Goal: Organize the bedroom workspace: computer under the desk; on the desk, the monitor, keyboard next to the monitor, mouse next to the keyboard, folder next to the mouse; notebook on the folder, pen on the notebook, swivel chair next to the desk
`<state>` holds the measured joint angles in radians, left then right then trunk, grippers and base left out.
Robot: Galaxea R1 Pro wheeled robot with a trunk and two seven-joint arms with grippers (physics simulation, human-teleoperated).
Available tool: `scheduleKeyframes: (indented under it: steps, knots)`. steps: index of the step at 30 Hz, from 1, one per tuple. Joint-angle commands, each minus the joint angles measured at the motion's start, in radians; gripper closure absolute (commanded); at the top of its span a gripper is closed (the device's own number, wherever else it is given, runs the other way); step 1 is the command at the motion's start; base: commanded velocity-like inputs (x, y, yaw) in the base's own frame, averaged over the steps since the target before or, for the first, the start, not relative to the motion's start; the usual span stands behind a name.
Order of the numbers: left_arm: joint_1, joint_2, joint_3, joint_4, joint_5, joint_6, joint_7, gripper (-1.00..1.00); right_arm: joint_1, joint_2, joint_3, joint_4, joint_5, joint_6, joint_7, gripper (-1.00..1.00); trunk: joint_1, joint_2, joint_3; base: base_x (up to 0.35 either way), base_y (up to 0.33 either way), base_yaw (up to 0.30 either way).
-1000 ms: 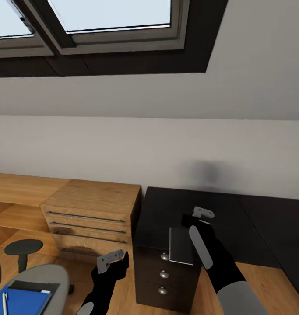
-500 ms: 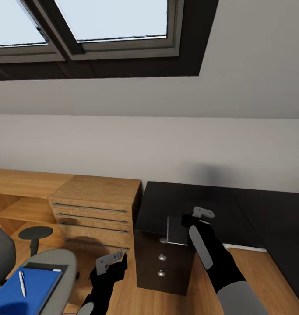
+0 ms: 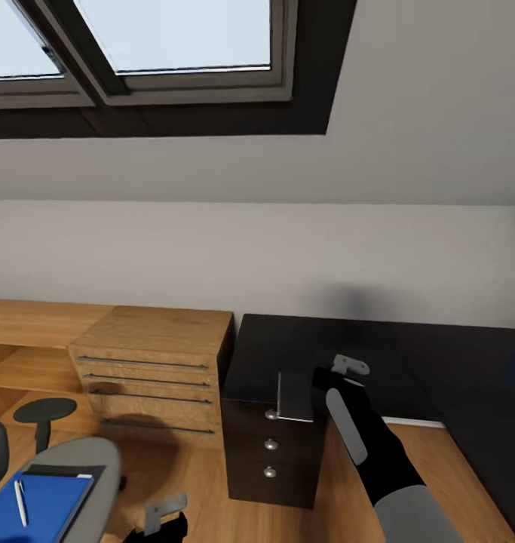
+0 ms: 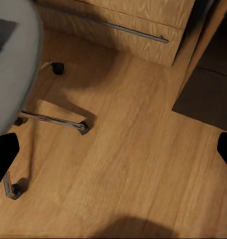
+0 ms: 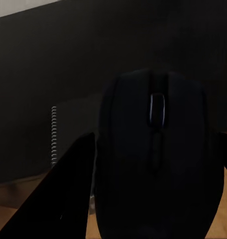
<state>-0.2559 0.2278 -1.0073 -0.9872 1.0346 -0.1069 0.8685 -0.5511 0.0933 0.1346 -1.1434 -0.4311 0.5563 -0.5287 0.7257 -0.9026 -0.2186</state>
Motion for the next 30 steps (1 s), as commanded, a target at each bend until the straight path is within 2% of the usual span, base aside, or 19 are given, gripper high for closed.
scheduleKeyframes:
  steps: [1,3,5,15,16,18,30]
  knots:
    - [-0.002,-0.013,-0.004,0.04,0.01,-0.016,-0.024,-1.0,0.0,0.0,0.002,-0.008,-0.011,0.0,-0.008,1.0,0.0,-0.001,-0.001,0.0,0.0,-0.208]
    - [-0.002,-0.042,0.0,0.113,0.009,-0.032,-0.079,-1.0,0.003,0.0,0.002,-0.015,-0.012,0.0,-0.008,1.0,0.0,-0.001,0.001,0.0,0.0,-0.212]
    - [-0.002,-0.058,0.002,0.155,0.008,-0.052,-0.113,-1.0,0.004,0.0,0.002,-0.017,-0.012,-0.001,-0.008,1.0,0.0,-0.001,0.003,0.0,0.0,-0.217]
    - [-0.002,-0.076,0.001,0.2,0.011,-0.071,-0.137,-1.0,0.007,0.005,0.003,-0.016,-0.015,-0.002,-0.008,1.0,0.0,-0.001,0.013,0.0,0.0,-0.221]
    - [-0.002,-0.096,0.002,0.234,0.01,-0.071,-0.138,-1.0,0.007,0.005,0.004,-0.015,-0.015,-0.002,-0.008,1.0,0.0,-0.001,0.013,0.0,0.0,-0.255]
    - [-0.002,-0.105,0.003,0.25,0.009,-0.071,-0.138,-1.0,0.007,0.005,0.004,-0.015,-0.015,-0.002,-0.008,1.0,0.0,-0.001,0.015,0.0,0.0,-0.261]
    - [-0.002,-0.111,0.002,0.262,0.008,-0.072,-0.138,-1.0,0.007,0.005,0.005,-0.015,-0.014,-0.002,-0.007,1.0,0.0,-0.001,0.022,0.0,0.0,-0.271]
